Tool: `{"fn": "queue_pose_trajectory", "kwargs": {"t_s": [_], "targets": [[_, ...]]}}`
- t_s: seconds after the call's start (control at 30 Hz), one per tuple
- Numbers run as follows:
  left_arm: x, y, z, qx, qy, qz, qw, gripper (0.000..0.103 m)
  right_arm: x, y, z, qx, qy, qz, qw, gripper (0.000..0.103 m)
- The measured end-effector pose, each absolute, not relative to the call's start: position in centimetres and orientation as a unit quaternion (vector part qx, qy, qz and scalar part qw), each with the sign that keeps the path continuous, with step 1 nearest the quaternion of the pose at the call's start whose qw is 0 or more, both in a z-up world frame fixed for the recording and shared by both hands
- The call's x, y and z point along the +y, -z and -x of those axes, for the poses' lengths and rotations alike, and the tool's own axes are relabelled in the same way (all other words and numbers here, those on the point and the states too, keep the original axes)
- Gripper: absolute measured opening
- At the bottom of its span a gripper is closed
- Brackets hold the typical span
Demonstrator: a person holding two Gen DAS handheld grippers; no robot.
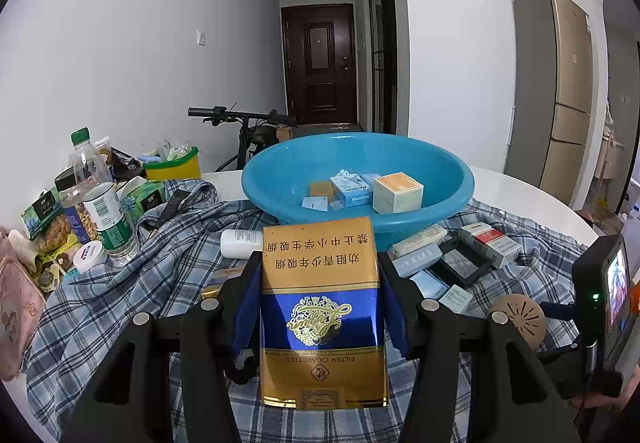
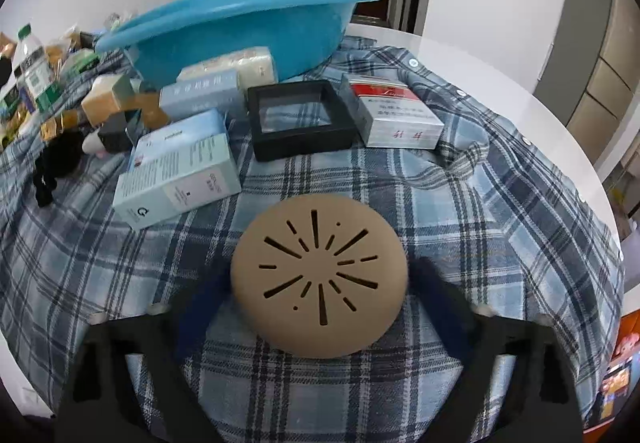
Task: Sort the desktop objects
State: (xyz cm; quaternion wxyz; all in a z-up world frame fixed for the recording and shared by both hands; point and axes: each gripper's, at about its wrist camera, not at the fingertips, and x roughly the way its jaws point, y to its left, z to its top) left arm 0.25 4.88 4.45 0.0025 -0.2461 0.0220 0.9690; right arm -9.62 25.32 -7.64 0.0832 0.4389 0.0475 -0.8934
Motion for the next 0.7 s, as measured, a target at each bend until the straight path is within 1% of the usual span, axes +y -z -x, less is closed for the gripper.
{"fn": "queue_pose_trajectory", "kwargs": {"t_s": [0.17, 0.3, 0.7], "targets": [[4.8, -4.4, -0.3, 0.019, -0.969, 0.248, 0.003, 0.056, 26.0, 6.9, 9.5, 0.046, 0.901, -0.424, 0.073, 0.077], [4.9, -4.4, -0.4, 0.020, -0.969, 0.248, 0.005, 0.056, 26.5, 4.9, 8.6, 0.019, 0.918, -0.389, 0.076, 0.075], [4.6, -5.0, -1.1, 0.013, -0.975, 0.222, 0.002, 0.056, 23.1, -4.5, 3.5, 0.019, 0.984, -0.149, 0.098, 0.074]]}}
